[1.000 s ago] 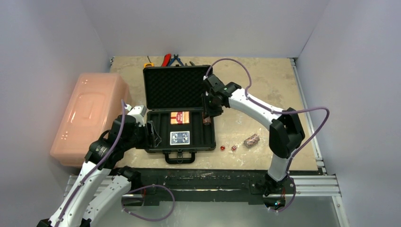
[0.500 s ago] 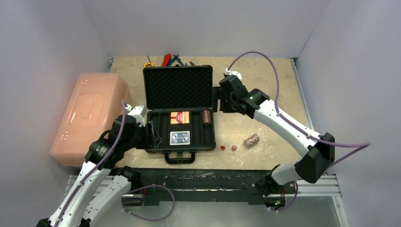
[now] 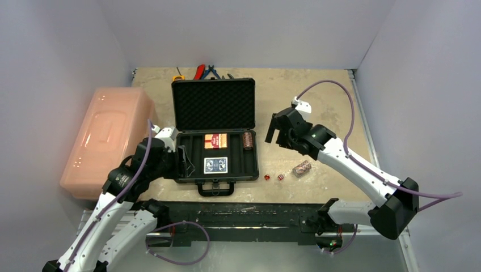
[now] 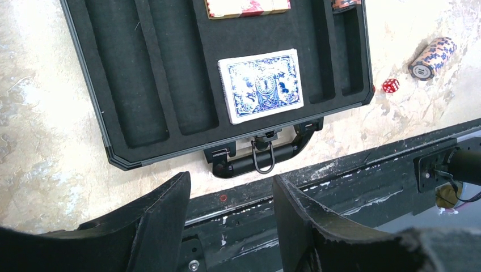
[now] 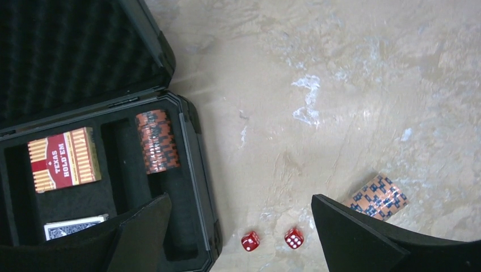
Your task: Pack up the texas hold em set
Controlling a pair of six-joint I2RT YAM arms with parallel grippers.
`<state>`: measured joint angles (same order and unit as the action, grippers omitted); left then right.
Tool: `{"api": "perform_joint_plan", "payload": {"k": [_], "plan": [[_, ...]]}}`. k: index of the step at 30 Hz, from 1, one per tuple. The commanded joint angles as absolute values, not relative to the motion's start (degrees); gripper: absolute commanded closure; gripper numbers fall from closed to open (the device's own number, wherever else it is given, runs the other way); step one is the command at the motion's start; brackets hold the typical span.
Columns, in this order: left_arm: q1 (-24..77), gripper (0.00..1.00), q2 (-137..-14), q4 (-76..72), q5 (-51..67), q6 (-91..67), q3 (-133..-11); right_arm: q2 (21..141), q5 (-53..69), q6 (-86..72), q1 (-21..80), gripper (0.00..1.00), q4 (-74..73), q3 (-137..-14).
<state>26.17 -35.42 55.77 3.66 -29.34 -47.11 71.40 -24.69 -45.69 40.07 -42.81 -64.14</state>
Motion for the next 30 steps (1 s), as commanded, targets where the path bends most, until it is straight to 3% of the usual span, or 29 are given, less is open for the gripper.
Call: {"api": "perform_joint_plan", "payload": {"k": [1, 8, 20, 30], "plan": [[26.6, 0.45, -35.6, 53.8, 4.4, -28.4, -47.0, 67.7, -26.4, -55.1, 39.7, 0.01, -43.1, -59.9], [26.7, 0.45, -35.5, 52.8, 5.2, -27.8, -46.7, 61.7, -25.9, -64.9, 37.6, 0.01, -43.8, -52.9], [26.8, 0.44, -36.9, 51.6, 5.6, -26.6, -46.4, 62.8, -24.7, -71.6, 34.1, 0.01, -53.6, -47.2], [26.8, 0.42, -40.2, 50.8, 7.7, -24.9, -47.0, 64.1, -24.2, -73.3, 28.4, 0.02, -50.2, -42.6]]}}
